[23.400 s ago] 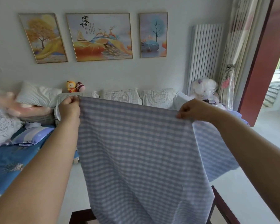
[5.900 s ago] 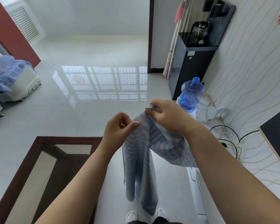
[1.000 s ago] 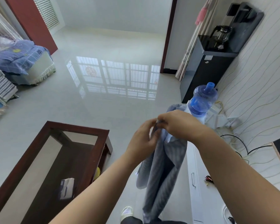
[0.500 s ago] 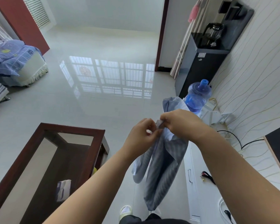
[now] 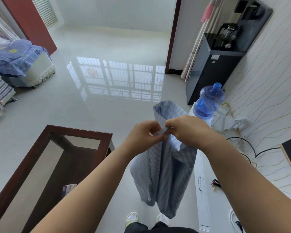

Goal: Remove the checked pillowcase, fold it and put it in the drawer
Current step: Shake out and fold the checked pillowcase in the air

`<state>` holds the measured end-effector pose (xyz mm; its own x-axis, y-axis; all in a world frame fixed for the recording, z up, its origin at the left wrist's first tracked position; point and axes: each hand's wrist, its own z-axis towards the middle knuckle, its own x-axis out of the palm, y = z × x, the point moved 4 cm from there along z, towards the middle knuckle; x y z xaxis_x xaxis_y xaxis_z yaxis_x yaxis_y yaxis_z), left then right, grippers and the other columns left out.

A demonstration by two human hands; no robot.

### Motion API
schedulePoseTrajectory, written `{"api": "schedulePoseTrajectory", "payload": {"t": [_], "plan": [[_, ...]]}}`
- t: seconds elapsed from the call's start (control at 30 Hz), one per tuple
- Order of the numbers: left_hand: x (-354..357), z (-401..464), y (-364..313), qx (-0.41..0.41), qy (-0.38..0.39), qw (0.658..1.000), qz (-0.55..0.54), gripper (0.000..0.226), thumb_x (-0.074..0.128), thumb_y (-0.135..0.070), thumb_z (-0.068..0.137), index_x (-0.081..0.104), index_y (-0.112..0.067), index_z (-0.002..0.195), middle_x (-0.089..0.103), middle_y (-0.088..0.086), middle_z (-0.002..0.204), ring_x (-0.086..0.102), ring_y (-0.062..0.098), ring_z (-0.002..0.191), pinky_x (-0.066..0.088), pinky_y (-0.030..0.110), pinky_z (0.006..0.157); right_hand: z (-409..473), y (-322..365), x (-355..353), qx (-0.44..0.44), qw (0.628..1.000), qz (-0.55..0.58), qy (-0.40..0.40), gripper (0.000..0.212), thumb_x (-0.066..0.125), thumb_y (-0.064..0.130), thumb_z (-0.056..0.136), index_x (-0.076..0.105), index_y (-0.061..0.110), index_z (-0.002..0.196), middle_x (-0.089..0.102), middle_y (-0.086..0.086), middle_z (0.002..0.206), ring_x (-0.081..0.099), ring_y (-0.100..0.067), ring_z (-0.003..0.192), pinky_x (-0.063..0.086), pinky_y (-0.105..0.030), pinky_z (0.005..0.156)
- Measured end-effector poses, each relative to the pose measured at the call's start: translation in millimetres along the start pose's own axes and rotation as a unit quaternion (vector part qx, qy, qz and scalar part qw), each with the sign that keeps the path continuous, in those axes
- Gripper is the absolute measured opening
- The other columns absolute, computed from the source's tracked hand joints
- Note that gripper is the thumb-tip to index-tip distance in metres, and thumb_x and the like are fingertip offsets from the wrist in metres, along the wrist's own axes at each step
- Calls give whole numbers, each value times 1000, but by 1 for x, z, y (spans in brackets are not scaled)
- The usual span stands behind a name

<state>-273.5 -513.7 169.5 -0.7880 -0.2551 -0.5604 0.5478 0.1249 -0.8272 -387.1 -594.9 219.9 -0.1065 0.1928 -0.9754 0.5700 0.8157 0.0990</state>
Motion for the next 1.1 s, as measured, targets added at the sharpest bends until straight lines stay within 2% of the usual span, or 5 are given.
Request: {"api": "schedulePoseTrajectory", "payload": {"t": [0.33, 0.53, 0.83, 0.97, 1.1], "plan": [[22, -20, 27, -67, 126, 910, 390, 50, 37, -51, 96, 64, -9, 97, 67, 10, 100, 53, 28, 100, 33, 33, 73, -1, 0, 4, 8, 999, 19, -29, 21, 42, 27, 96, 63, 29, 98, 65, 0, 95, 56, -23, 81, 40, -29, 64], [26, -36, 54, -213, 153, 914, 310, 50, 30, -54, 96, 48, -16, 122, 61, 10, 114, 58, 31, 103, 46, 38, 76, -1, 4, -6, 7, 997, 22, -70, 23, 41, 27, 97, 63, 30, 104, 65, 1, 98, 48, -19, 75, 34, -27, 60], [3, -32, 44, -88, -24, 909, 406, 23, 48, -20, 89, 61, -33, 103, -12, 2, 160, -2, 35, 146, 23, 50, 111, -6, 10, -27, -6, 992, 17, -129, 25, 39, 30, 99, 62, 29, 108, 61, 1, 87, 46, -18, 72, 20, -21, 46], [-2, -20, 47, 66, -2, 941, 331, 17, 58, -22, 90, 69, -14, 100, 64, 6, 119, 63, 31, 105, 41, 31, 85, -9, 12, -38, -26, 987, -3, -159, 26, 38, 32, 100, 62, 26, 108, 60, 0, 82, 46, -19, 71, 19, -22, 45], [-16, -8, 73, -57, 136, 921, 361, 32, 48, -40, 92, 64, -17, 105, 61, 1, 112, 56, 26, 102, 45, 35, 81, -10, 11, -47, -24, 981, -11, -193, 26, 39, 30, 100, 63, 24, 106, 67, -4, 88, 45, -21, 69, 18, -25, 46]]}}
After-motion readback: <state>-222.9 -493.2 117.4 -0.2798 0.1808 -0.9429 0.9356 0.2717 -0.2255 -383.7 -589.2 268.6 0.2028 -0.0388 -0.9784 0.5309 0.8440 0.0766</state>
